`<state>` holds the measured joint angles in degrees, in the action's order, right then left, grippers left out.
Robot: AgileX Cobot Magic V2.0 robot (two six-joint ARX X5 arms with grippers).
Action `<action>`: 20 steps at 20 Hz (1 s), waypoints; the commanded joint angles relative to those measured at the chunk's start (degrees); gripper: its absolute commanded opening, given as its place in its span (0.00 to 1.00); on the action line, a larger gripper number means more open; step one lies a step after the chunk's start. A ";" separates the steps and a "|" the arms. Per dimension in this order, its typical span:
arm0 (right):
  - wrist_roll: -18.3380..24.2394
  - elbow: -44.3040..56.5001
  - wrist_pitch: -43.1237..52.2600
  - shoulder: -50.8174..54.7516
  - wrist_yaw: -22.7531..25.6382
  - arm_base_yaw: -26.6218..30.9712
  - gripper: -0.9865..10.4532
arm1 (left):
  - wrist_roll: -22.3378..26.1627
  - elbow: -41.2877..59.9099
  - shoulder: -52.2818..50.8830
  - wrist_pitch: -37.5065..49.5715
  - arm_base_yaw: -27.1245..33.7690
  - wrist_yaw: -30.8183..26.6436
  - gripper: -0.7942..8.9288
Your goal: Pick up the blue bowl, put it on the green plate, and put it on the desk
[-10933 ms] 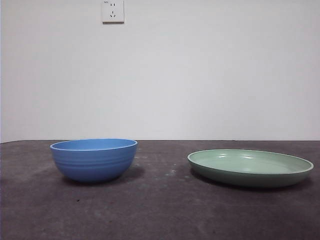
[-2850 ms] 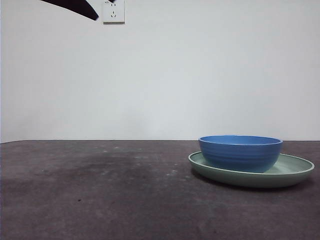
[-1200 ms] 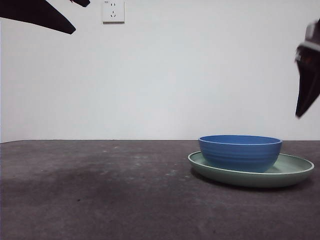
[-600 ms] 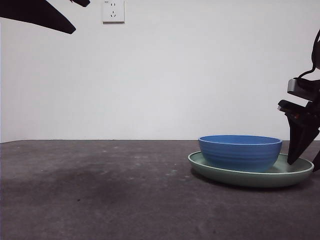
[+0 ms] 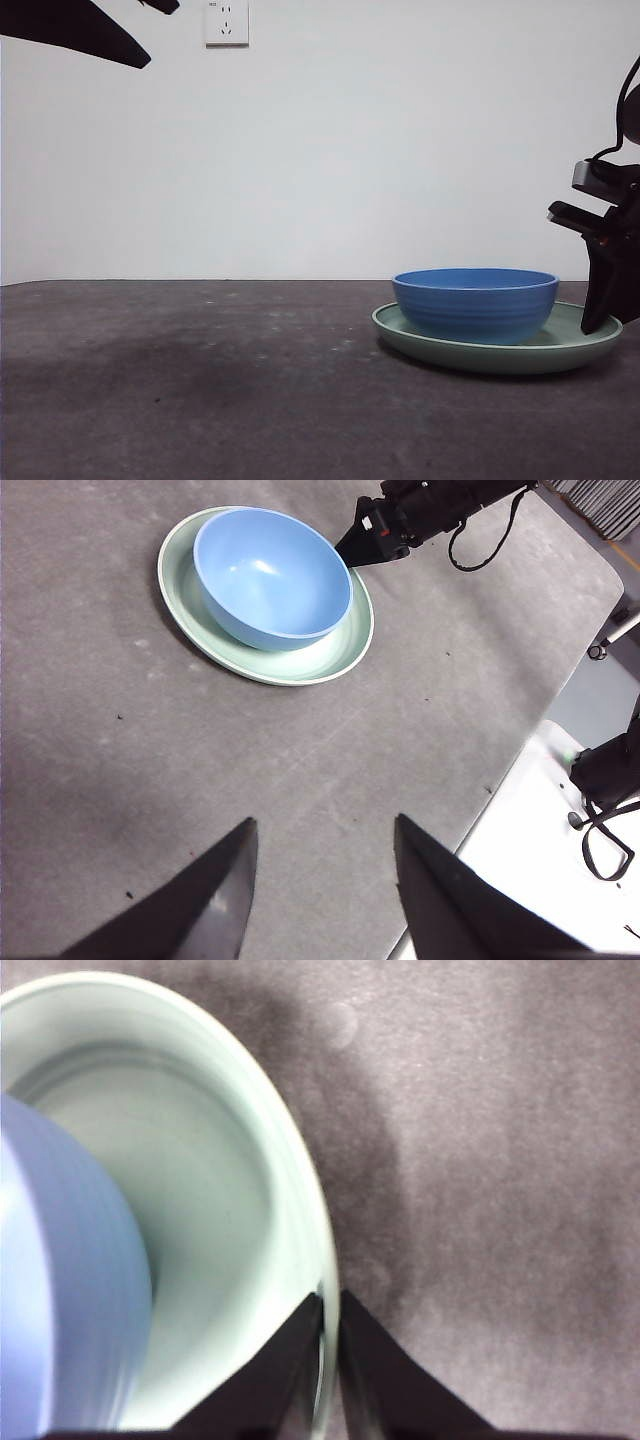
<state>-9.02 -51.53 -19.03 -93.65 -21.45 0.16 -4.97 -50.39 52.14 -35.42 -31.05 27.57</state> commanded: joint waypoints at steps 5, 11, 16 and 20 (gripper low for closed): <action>-2.67 -0.83 0.31 6.25 -3.23 -0.04 0.09 | 1.07 -0.26 0.39 0.33 -0.46 0.46 0.31; -8.63 -0.83 2.27 10.38 -5.79 -3.26 0.09 | 1.11 -0.26 0.39 0.42 -0.46 0.46 0.31; -14.23 -0.83 7.10 10.51 -3.58 -12.46 0.09 | 1.11 -0.26 0.39 0.37 -0.46 0.46 0.31; -17.84 -0.83 10.73 9.49 -0.31 -18.82 0.09 | 1.16 -0.26 0.39 0.39 -0.46 0.46 0.31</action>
<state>-24.45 -51.51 -9.37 -83.20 -21.58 -18.41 -4.95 -50.37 52.14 -35.48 -31.05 27.59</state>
